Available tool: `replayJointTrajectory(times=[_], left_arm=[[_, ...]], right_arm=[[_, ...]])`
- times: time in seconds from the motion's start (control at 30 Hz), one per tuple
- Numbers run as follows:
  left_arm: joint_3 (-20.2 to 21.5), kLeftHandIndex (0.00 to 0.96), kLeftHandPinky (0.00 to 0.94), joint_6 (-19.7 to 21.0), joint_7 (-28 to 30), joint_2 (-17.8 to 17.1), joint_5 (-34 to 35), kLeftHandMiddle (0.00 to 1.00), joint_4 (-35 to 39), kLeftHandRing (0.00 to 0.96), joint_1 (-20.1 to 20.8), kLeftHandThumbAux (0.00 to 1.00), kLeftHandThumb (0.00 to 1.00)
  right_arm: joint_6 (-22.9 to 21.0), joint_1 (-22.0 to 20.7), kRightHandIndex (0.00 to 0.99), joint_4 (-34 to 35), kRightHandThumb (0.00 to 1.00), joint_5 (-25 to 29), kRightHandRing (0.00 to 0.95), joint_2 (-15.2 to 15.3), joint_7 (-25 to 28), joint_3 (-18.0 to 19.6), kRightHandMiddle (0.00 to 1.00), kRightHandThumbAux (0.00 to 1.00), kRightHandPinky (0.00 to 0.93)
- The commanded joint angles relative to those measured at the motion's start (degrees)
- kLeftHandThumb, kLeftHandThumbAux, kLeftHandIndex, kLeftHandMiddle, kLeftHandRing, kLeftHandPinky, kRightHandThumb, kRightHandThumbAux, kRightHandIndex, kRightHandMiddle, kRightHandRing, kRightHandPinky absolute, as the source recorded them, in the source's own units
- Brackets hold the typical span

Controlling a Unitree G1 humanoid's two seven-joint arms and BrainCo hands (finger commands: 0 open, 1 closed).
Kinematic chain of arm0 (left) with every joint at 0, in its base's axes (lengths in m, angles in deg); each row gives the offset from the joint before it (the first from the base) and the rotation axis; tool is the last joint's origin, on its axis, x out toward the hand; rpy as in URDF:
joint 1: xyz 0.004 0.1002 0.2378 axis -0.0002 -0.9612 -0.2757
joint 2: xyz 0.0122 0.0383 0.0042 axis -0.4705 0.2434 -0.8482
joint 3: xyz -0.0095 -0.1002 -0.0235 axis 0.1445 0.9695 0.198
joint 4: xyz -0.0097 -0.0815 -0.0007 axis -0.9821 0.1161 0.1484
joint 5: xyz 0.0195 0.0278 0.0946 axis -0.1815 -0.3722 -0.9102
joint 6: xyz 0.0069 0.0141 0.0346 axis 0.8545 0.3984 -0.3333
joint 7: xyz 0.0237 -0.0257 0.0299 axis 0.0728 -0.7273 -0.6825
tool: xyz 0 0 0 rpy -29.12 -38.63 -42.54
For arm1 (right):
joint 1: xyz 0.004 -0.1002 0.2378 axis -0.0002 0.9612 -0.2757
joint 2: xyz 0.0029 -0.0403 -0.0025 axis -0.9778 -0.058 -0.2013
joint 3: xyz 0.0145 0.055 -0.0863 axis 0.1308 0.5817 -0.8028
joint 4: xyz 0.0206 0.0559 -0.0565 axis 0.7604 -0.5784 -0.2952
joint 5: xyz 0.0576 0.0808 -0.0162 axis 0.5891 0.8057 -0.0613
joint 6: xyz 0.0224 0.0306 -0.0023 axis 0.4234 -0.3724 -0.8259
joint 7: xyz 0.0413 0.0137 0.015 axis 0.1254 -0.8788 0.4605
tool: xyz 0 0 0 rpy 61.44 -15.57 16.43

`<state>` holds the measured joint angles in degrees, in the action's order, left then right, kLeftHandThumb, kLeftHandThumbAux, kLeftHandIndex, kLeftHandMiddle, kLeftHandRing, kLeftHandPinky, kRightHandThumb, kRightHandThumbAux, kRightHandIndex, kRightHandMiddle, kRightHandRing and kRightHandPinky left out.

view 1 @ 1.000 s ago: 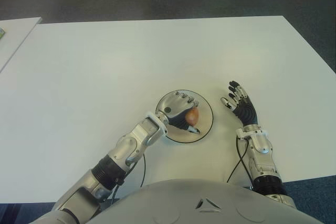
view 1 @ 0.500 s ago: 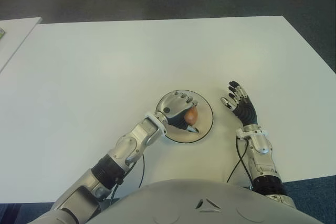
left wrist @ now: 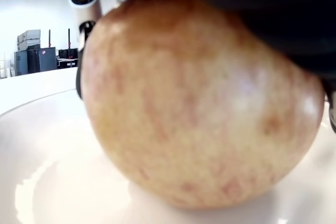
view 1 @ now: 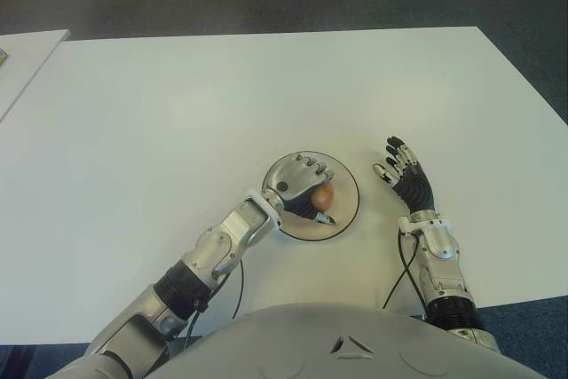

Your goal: Put the apples into the plate.

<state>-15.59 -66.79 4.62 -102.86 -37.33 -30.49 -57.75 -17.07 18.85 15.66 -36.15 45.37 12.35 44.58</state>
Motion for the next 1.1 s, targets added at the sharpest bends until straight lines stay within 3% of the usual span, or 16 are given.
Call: replayJointTrajectory(times=[0.03,0.07,0.1,0.17,0.3,0.57,1.1], left_arm=[[0.6,0.428,0.535,0.6,-2.3,-0.4,-0.7,0.567,0.4,0.595,0.2,0.567,0.632],[0.6,0.430,0.484,0.6,-2.8,-0.4,-0.8,0.522,0.4,0.528,0.1,0.499,0.535],[0.6,0.345,0.351,0.7,-3.1,-0.5,-0.9,0.396,0.5,0.381,-0.1,0.452,0.431],[0.6,0.228,0.204,0.8,-3.4,-0.6,-1.1,0.259,0.5,0.227,-0.2,0.409,0.326],[0.3,0.066,0.045,1.7,-1.1,-1.2,-1.9,0.070,1.9,0.050,-0.7,0.354,0.183],[0.1,0.003,0.002,3.5,2.3,-0.7,-2.3,0.003,3.5,0.002,-1.0,0.325,0.099],[0.3,0.000,0.000,2.8,-0.6,-1.0,-2.4,0.000,3.5,0.000,-0.9,0.297,0.068]], right_arm=[[-5.0,3.7,0.015,-5.2,0.116,-0.7,0.000,-2.0,-0.2,-1.4,0.000,0.646,0.000],[-4.9,3.6,0.016,-5.3,0.115,-0.9,0.000,-2.0,-0.4,-1.4,0.000,0.645,0.000],[-4.8,3.6,0.017,-5.3,0.114,-1.0,0.000,-2.0,-0.5,-1.5,0.000,0.645,0.000],[-4.7,3.6,0.018,-5.4,0.114,-1.1,0.000,-2.1,-0.6,-1.6,0.000,0.645,0.000],[-5.1,3.6,0.018,-5.2,0.113,-0.6,0.000,-2.1,-0.2,-1.7,0.005,0.647,0.000],[-5.5,3.5,0.012,-5.2,0.105,-0.1,0.000,-2.1,0.4,-1.8,0.001,0.661,0.000],[-5.4,3.0,0.007,-5.8,0.091,0.0,0.000,-1.9,1.1,-1.8,0.000,0.665,0.000]])
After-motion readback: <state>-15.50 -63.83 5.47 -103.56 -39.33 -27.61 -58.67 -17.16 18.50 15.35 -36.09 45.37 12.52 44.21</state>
